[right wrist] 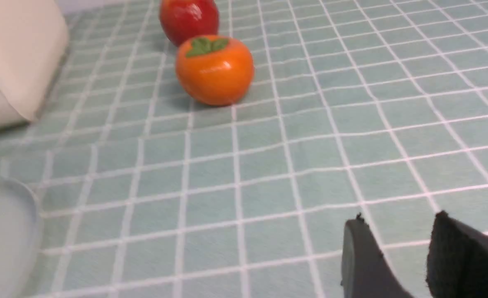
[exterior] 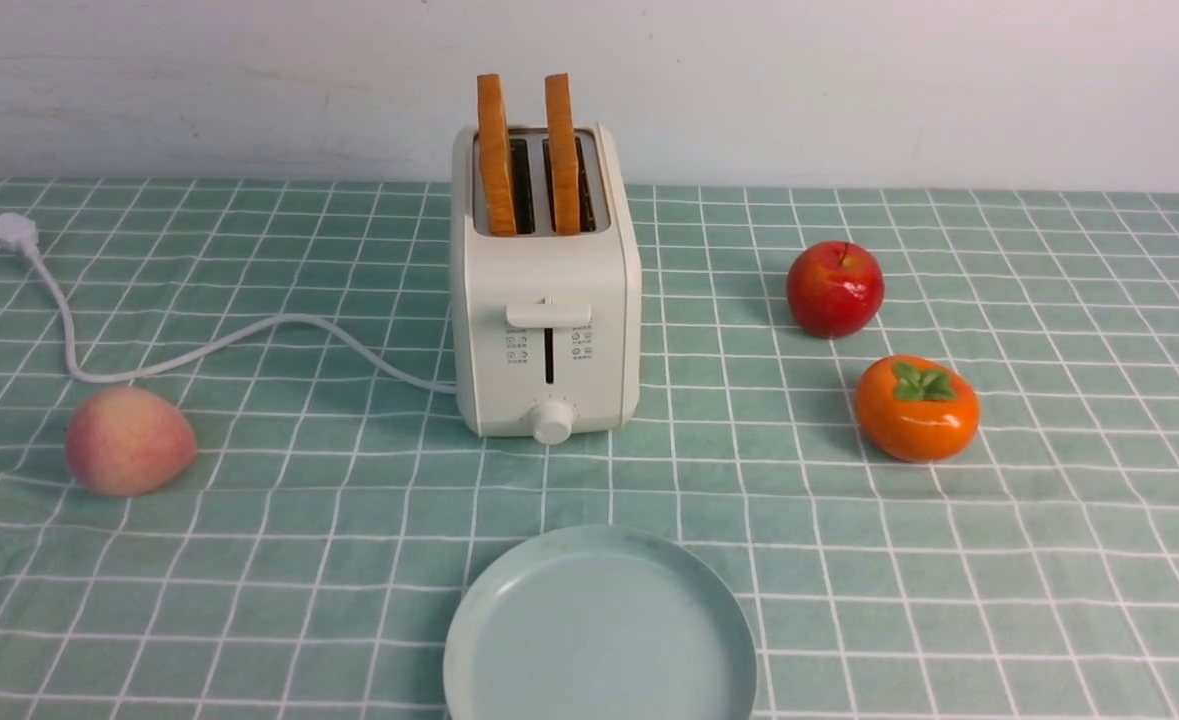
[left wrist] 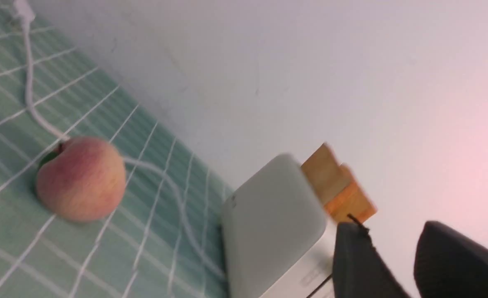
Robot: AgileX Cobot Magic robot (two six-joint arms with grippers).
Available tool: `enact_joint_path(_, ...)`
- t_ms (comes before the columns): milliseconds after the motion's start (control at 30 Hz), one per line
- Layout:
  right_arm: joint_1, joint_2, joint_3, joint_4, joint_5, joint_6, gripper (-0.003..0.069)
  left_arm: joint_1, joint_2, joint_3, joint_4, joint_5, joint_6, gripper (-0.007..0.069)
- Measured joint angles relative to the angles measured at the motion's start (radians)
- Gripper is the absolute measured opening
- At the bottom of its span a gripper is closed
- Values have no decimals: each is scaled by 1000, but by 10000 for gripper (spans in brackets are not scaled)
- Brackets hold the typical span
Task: Take toasted bread from bread machine on blue coffee table place on plate.
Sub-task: 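Reach for a toast slice standing in the toaster with the left gripper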
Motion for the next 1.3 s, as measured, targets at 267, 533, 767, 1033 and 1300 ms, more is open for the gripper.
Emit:
enact_joint_path(267, 0, 0, 1, 593, -322, 132, 239, 0, 0, -139, 65, -19, -127, -14)
enact_joint_path(533, 0, 0, 1, 806, -434, 99, 239, 0, 218, -596, 204, 612, -72, -14)
enact_joint_path(767, 9, 5, -126, 707, 23, 50, 232, 0, 633, -859, 142, 1088, 190, -14)
enact_joint_path(1033, 10, 334, -467, 434, 674, -90, -13, -3, 1113, -960, -276, 1024, 641, -14)
enact_joint_path(1300, 10, 538, -585, 373, 841, -173, -16, -138, 1424, -1331, -207, 995, 598, -14)
